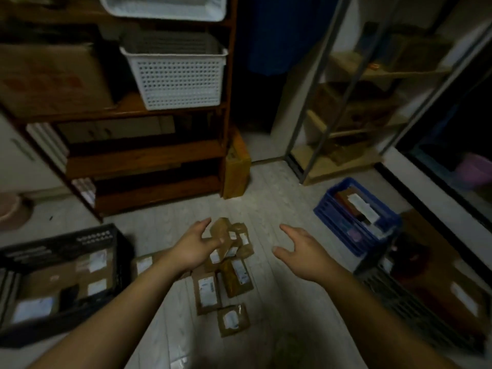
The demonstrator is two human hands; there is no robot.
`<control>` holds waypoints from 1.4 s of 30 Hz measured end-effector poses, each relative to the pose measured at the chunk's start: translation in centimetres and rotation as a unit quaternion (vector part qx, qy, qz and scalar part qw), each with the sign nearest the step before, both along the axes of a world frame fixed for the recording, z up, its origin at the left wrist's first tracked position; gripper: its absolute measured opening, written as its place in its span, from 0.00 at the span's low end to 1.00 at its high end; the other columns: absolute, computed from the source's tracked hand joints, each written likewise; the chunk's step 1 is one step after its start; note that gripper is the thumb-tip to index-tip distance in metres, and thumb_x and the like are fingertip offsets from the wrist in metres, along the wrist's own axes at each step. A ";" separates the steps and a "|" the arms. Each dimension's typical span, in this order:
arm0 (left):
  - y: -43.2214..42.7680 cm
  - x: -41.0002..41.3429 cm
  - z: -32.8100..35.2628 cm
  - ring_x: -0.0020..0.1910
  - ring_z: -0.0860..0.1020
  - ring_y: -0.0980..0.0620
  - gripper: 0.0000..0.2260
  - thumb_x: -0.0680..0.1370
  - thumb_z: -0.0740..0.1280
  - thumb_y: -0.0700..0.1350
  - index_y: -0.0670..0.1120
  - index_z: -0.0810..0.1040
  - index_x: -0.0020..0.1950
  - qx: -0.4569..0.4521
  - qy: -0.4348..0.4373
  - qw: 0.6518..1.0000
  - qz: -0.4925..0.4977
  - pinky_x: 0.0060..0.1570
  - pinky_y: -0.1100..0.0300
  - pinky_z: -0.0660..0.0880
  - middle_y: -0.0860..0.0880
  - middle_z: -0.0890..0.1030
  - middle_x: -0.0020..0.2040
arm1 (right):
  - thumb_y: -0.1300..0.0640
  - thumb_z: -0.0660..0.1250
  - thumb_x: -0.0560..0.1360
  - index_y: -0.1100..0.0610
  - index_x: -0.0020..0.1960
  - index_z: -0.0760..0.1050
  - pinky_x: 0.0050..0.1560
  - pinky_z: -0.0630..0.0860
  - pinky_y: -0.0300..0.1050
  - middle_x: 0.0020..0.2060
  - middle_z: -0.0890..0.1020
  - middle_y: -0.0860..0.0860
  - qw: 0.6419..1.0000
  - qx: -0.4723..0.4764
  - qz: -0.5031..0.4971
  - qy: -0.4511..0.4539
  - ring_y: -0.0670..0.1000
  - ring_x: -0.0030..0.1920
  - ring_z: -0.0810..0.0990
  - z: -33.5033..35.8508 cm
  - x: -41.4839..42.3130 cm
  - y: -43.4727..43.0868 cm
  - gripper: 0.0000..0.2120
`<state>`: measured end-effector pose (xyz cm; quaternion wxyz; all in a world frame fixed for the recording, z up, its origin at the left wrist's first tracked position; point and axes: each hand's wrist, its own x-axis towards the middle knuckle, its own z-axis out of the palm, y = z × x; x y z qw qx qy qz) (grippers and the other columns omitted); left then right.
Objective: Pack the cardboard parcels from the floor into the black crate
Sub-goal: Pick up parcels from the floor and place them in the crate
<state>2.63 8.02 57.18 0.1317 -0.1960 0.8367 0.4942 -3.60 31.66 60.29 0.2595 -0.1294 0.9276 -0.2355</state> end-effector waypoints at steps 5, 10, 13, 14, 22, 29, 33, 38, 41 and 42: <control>3.9 -2.4 -3.5 0.64 0.71 0.51 0.29 0.77 0.66 0.49 0.51 0.58 0.75 0.048 -0.035 0.991 0.121 0.62 0.57 0.70 0.47 0.67 0.72 | 0.44 0.62 0.77 0.50 0.77 0.54 0.72 0.60 0.47 0.76 0.59 0.51 0.996 0.012 0.071 -0.049 0.52 0.74 0.60 -3.7 -7.6 3.3 0.32; 7.6 -5.1 -9.4 0.60 0.69 0.58 0.21 0.77 0.66 0.48 0.56 0.65 0.69 0.031 -0.056 0.990 0.126 0.56 0.65 0.64 0.60 0.69 0.63 | 0.45 0.61 0.78 0.49 0.77 0.54 0.70 0.62 0.47 0.76 0.59 0.50 0.990 0.022 0.106 -0.089 0.52 0.74 0.61 -10.7 -13.6 4.6 0.31; 8.0 -6.6 -15.8 0.60 0.69 0.60 0.18 0.77 0.66 0.45 0.65 0.65 0.59 0.017 -0.081 0.991 0.108 0.50 0.74 0.65 0.67 0.69 0.55 | 0.46 0.61 0.78 0.50 0.77 0.54 0.67 0.64 0.44 0.75 0.61 0.51 0.988 0.025 0.112 -0.105 0.53 0.72 0.63 -17.6 -15.6 4.1 0.31; 8.0 -7.1 -18.8 0.61 0.69 0.59 0.19 0.77 0.66 0.45 0.65 0.65 0.61 0.019 -0.091 0.990 0.102 0.52 0.73 0.66 0.67 0.69 0.57 | 0.46 0.61 0.78 0.50 0.77 0.54 0.67 0.64 0.45 0.75 0.61 0.51 0.987 0.027 0.111 -0.114 0.53 0.72 0.63 -20.5 -16.1 3.9 0.31; 8.0 -11.8 -46.5 0.47 0.71 0.66 0.17 0.74 0.70 0.41 0.53 0.67 0.58 0.048 -0.137 0.985 0.098 0.41 0.78 0.71 0.62 0.71 0.50 | 0.51 0.63 0.79 0.54 0.76 0.56 0.54 0.67 0.39 0.73 0.66 0.54 0.977 0.024 0.105 -0.186 0.54 0.69 0.69 -48.9 -17.8 1.3 0.30; 7.4 -13.1 -66.4 0.52 0.80 0.55 0.31 0.67 0.76 0.53 0.51 0.67 0.65 0.153 -0.146 0.962 0.173 0.56 0.54 0.77 0.52 0.80 0.57 | 0.53 0.65 0.78 0.61 0.70 0.63 0.55 0.73 0.45 0.66 0.74 0.58 0.973 0.003 0.025 -0.228 0.57 0.63 0.75 -69.0 -18.0 -0.8 0.25; 8.1 -13.7 -70.0 0.49 0.80 0.52 0.32 0.70 0.74 0.49 0.52 0.62 0.70 0.234 -0.166 0.936 0.204 0.54 0.52 0.77 0.51 0.80 0.53 | 0.50 0.59 0.80 0.59 0.65 0.71 0.58 0.77 0.52 0.58 0.80 0.56 0.943 -0.047 -0.035 -0.328 0.55 0.55 0.81 -74.8 -18.0 -1.2 0.18; 8.7 -13.0 -69.0 0.47 0.79 0.50 0.43 0.67 0.76 0.53 0.49 0.55 0.74 0.247 -0.132 0.913 0.297 0.42 0.54 0.77 0.45 0.77 0.62 | 0.51 0.66 0.76 0.57 0.65 0.70 0.58 0.76 0.49 0.61 0.78 0.54 0.965 -0.089 -0.026 -0.247 0.54 0.57 0.79 -72.7 -17.3 -1.5 0.20; 7.3 -12.4 -67.9 0.55 0.81 0.45 0.47 0.56 0.79 0.61 0.52 0.64 0.71 0.282 -0.100 0.908 0.294 0.56 0.43 0.75 0.48 0.81 0.58 | 0.53 0.68 0.76 0.56 0.66 0.67 0.47 0.75 0.42 0.58 0.80 0.52 0.959 -0.175 -0.044 -0.218 0.51 0.51 0.80 -69.6 -17.3 -2.1 0.21; 6.9 -12.4 -66.7 0.54 0.81 0.45 0.42 0.60 0.78 0.58 0.51 0.66 0.69 0.298 -0.081 0.904 0.296 0.55 0.44 0.76 0.48 0.82 0.56 | 0.53 0.68 0.76 0.53 0.65 0.66 0.44 0.75 0.40 0.55 0.80 0.51 0.949 -0.217 -0.047 -0.222 0.49 0.49 0.80 -68.4 -17.4 -2.4 0.20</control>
